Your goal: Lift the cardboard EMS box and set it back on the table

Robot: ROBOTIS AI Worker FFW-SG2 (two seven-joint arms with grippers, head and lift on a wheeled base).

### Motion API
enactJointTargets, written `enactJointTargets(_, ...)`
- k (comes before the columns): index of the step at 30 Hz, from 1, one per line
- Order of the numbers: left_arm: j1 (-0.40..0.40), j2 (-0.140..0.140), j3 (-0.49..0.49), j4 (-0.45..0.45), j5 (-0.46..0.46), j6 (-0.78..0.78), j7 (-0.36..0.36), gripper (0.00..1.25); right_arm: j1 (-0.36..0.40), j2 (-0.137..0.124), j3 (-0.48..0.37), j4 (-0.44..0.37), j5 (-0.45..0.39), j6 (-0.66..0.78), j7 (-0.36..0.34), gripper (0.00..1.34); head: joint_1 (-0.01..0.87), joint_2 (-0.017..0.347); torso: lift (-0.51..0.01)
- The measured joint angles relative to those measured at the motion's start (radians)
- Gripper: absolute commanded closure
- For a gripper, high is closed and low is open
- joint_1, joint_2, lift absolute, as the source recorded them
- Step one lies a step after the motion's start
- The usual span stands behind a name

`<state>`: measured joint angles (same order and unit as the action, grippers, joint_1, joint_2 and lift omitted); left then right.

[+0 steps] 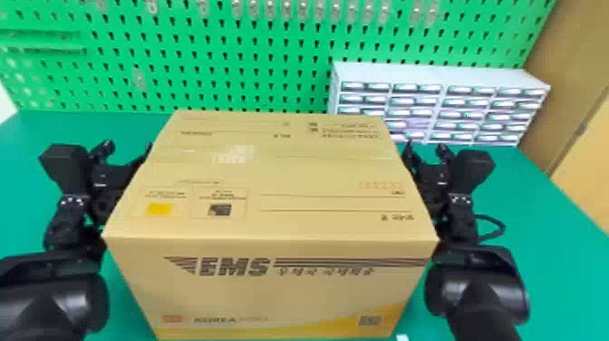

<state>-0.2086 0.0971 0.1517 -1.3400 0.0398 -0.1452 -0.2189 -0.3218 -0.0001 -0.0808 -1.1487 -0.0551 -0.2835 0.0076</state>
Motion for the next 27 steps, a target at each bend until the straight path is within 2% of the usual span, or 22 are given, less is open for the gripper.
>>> enactJointTargets(17,-0.003,0.000,-0.001,0.001,-0.001,0.001,0.001,0.50,-0.011,-0.001,0.034,0.017,-0.033,-0.006,0.001,0.58,0.678,-0.015,-0.094)
enactJointTargets(27,-0.017,0.000,0.003,-0.001,-0.002,0.001,0.000,0.49,-0.036,-0.023,0.082,0.018,-0.081,-0.005,0.002,0.58,0.678,-0.015,-0.094)
